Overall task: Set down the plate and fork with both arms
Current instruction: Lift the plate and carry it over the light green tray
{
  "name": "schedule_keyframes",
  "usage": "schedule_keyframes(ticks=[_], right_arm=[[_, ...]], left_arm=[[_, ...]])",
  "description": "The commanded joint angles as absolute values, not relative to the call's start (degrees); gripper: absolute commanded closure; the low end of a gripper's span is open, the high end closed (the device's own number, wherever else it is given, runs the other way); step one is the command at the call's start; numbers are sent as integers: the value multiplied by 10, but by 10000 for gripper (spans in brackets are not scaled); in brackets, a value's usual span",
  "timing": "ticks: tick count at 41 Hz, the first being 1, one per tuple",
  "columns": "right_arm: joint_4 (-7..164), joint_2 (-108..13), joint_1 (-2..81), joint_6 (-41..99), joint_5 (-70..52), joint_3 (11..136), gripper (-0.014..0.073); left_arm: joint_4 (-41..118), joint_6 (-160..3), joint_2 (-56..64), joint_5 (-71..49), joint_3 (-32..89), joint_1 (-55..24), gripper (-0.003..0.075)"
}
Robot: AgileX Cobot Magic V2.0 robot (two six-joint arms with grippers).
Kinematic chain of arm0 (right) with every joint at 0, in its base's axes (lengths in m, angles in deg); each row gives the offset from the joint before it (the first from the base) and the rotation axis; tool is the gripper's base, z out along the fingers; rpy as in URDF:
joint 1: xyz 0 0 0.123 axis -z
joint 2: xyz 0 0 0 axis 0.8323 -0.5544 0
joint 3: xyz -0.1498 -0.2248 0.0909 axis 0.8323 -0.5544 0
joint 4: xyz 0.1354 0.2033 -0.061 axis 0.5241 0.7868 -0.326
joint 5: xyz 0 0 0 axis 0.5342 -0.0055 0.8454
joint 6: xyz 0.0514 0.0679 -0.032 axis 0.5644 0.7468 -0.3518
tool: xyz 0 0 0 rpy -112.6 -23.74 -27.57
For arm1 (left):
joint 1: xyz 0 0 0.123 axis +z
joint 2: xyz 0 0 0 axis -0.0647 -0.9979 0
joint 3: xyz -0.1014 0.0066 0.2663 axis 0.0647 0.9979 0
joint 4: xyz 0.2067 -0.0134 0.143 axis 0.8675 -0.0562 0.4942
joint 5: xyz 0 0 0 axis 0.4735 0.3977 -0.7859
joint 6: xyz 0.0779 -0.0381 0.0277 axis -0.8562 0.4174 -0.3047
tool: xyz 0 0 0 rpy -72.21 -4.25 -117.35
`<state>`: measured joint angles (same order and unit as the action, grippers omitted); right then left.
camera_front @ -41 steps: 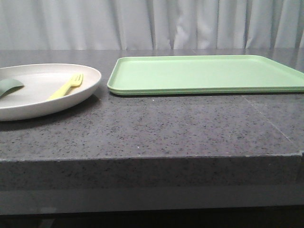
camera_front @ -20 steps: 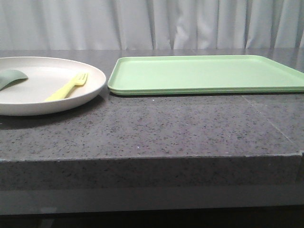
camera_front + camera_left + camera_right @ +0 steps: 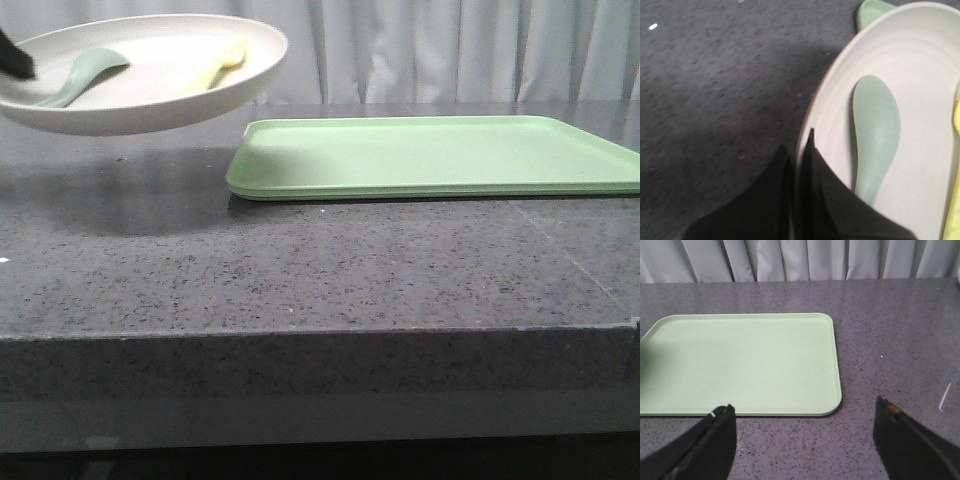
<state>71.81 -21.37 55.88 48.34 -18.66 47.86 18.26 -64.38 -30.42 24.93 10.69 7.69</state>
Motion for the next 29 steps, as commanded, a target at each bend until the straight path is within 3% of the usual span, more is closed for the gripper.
schedule_keyframes(ticks=[1, 16, 29], right_arm=[[718, -218, 561, 481, -143, 500, 4], [718, -218, 561, 481, -142, 500, 4], [718, -218, 561, 481, -142, 500, 4]], left_arm=[[138, -618, -323, 242, 35, 27, 738], [221, -483, -515, 258, -217, -136, 738], [267, -342, -613, 280, -359, -172, 738]])
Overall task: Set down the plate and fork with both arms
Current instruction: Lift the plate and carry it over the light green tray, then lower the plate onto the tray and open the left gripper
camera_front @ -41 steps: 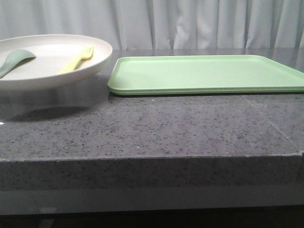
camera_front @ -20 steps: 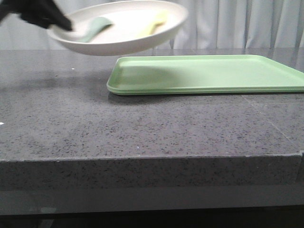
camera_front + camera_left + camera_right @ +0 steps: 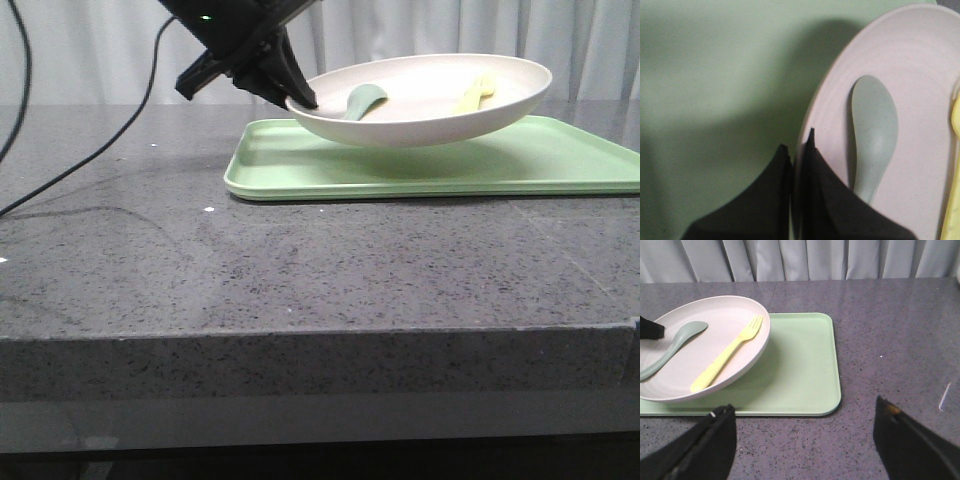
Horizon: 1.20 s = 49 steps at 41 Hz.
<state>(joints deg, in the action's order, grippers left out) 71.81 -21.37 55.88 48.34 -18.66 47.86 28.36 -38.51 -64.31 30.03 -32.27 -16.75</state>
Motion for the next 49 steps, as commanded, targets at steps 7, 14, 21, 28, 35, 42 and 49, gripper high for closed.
schedule_keyframes(ticks=[7, 14, 21, 28, 35, 42, 49], right_arm=[[718, -218, 561, 481, -142, 500, 4], [718, -218, 561, 481, -142, 500, 4], [718, -218, 561, 481, -142, 500, 4], [718, -218, 561, 481, -142, 500, 4], [718, -218, 561, 481, -142, 500, 4], [718, -218, 561, 481, -142, 500, 4], [718, -218, 561, 481, -142, 500, 4]], left_arm=[[288, -316, -619, 267, -360, -172, 738], [312, -280, -619, 242, -360, -180, 737], [328, -275, -619, 242, -360, -187, 736], [346, -264, -619, 239, -360, -193, 736], [346, -264, -619, 240, -360, -194, 649], [346, -266, -619, 244, -360, -194, 446], [346, -289, -611, 269, -364, -192, 374]])
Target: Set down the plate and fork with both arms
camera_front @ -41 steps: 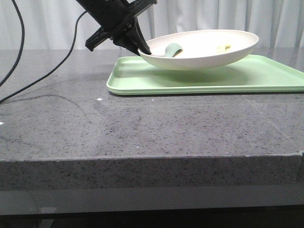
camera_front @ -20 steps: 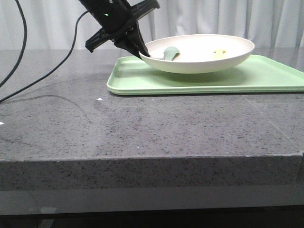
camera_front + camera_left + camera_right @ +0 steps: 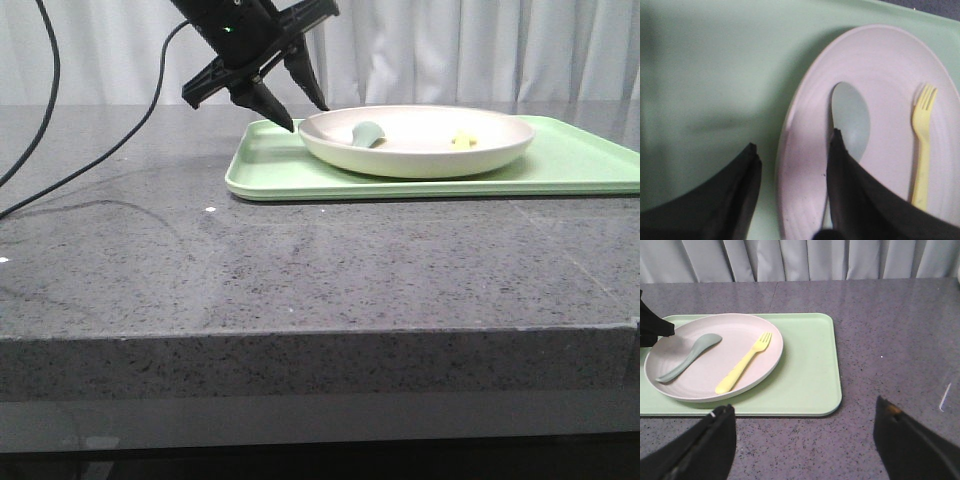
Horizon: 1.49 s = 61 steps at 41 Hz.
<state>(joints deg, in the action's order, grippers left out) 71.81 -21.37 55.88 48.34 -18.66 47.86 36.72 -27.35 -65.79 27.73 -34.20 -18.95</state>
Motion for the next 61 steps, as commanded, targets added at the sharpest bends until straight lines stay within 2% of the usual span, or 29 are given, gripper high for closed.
schedule_keyframes(ticks=[1, 6, 9, 12, 17, 27, 32, 41, 53, 61], right_arm=[[718, -218, 561, 481, -142, 500, 4], [718, -218, 561, 481, -142, 500, 4], [718, -218, 561, 481, -142, 500, 4], [718, -218, 561, 481, -142, 500, 4], [718, -218, 561, 481, -142, 500, 4], [718, -218, 561, 481, -142, 500, 4], [718, -218, 561, 481, -142, 500, 4], [718, -218, 561, 481, -142, 500, 4], [718, -218, 561, 481, -143, 500, 4], [719, -221, 561, 481, -147, 500, 4]], left_arm=[[346, -296, -607, 278, -367, -190, 374], [346, -343, -591, 332, -396, -178, 381], [350, -357, -585, 361, -415, -172, 423], [362, -362, -583, 401, -442, -169, 519], [418, -362, -583, 469, -475, -170, 736], [433, -362, -558, 493, -486, -170, 738], [496, -362, -506, 493, -439, -170, 738], [653, -327, -374, 456, -232, -153, 738], [651, -310, -191, 305, 47, -74, 738], [651, -310, -61, 152, 215, -60, 738]])
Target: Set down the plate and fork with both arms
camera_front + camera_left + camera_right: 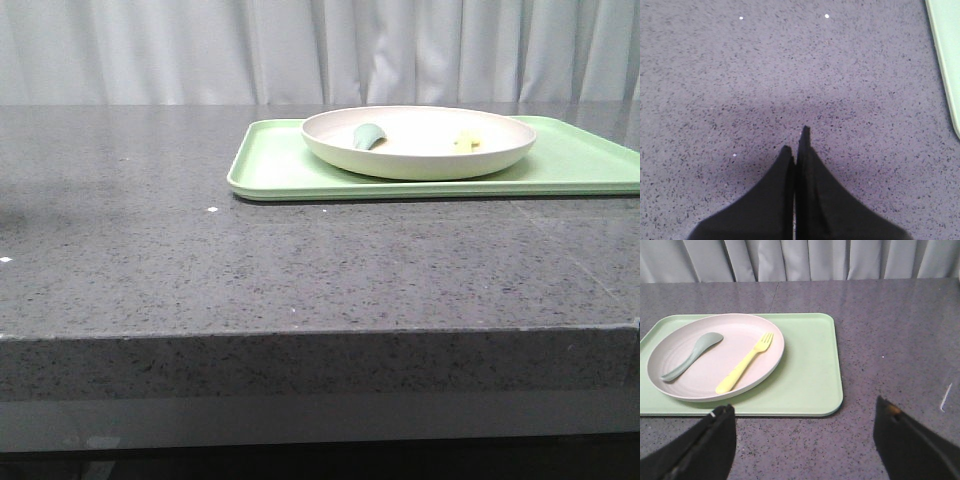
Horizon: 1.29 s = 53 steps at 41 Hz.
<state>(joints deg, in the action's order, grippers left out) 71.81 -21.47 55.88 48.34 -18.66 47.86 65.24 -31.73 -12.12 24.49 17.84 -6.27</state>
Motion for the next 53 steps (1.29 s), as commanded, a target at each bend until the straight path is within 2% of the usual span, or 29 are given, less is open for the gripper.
schedule_keyframes(ticks=[1, 8, 13, 19, 25, 36, 48, 53], right_arm=[[719, -223, 561, 481, -147, 500, 4], [722, -245, 561, 481, -147, 500, 4], [741, -270, 559, 481, -136, 501, 4], [769, -321, 537, 481, -129, 517, 4], [789, -420, 495, 481, -170, 594, 4], [803, -638, 447, 509, -273, 799, 5], [802, -831, 445, 553, -356, 985, 126], [790, -890, 445, 568, -388, 1041, 141]], left_arm=[[651, -310, -40, 129, 233, -60, 738], [651, -312, 105, -1, 385, -60, 738], [656, -316, 195, -53, 469, -60, 738], [657, -319, 289, -58, 535, -60, 738], [657, -330, 373, -52, 570, -60, 738], [657, -330, 413, -50, 580, -60, 738], [657, -330, 413, -50, 580, -60, 738], [657, -330, 413, -50, 580, -60, 738]])
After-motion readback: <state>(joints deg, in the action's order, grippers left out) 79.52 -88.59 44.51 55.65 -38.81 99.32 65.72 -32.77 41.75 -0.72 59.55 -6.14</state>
